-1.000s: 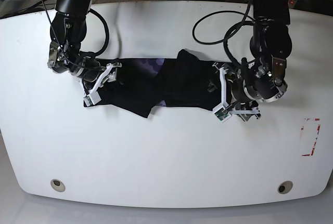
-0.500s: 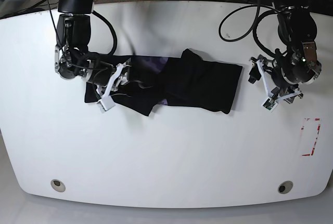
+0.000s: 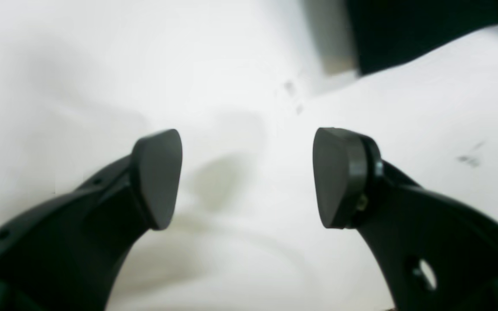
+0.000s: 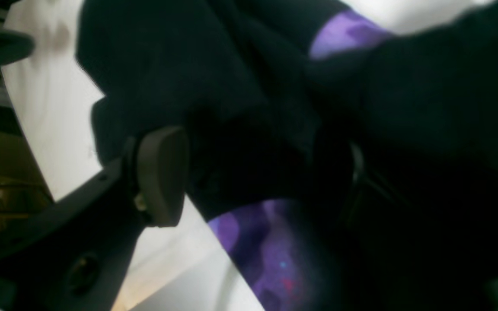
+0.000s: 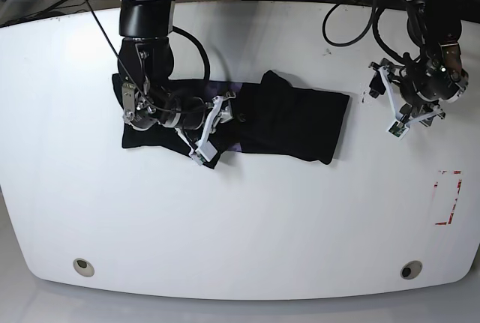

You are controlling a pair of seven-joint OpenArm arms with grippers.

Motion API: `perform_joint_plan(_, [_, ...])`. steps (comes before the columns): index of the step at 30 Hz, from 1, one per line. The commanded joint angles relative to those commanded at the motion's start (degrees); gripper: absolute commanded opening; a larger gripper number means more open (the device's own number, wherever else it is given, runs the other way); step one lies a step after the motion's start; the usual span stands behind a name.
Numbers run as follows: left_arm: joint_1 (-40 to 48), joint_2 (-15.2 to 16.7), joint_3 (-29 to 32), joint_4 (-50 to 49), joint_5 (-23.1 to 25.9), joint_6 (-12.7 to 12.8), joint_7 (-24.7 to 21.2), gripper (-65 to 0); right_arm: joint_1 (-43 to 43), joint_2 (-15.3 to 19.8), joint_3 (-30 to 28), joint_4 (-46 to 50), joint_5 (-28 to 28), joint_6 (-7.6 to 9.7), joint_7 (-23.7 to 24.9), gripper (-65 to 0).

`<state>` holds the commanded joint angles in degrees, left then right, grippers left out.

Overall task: Fold the T-shirt properly
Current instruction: 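Release the left gripper and move the right gripper along the strip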

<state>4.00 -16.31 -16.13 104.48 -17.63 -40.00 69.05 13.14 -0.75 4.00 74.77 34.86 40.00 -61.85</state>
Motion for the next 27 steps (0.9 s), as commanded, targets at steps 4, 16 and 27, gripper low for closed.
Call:
perform_joint_plan(4, [0.0,0.0,0.0,0.0,0.0,0.0,0.0,-21.1,0.7,-0.1,-0.2,-3.0,0.2,0.0,2.6,-25.4])
perform_joint_plan(16, [0.0,1.1,0.0,-0.4,0.4,0.0,0.0,-21.1,4.0,0.2,0.1,-0.4,0.4,0.0,-0.5,-65.0])
perform_joint_plan(27, [0.1,1.2,0.1,-0.4,0.4,0.0,0.0,-21.1,9.1,0.3,0.3,0.5,-0.2,0.0,-4.3,-65.0])
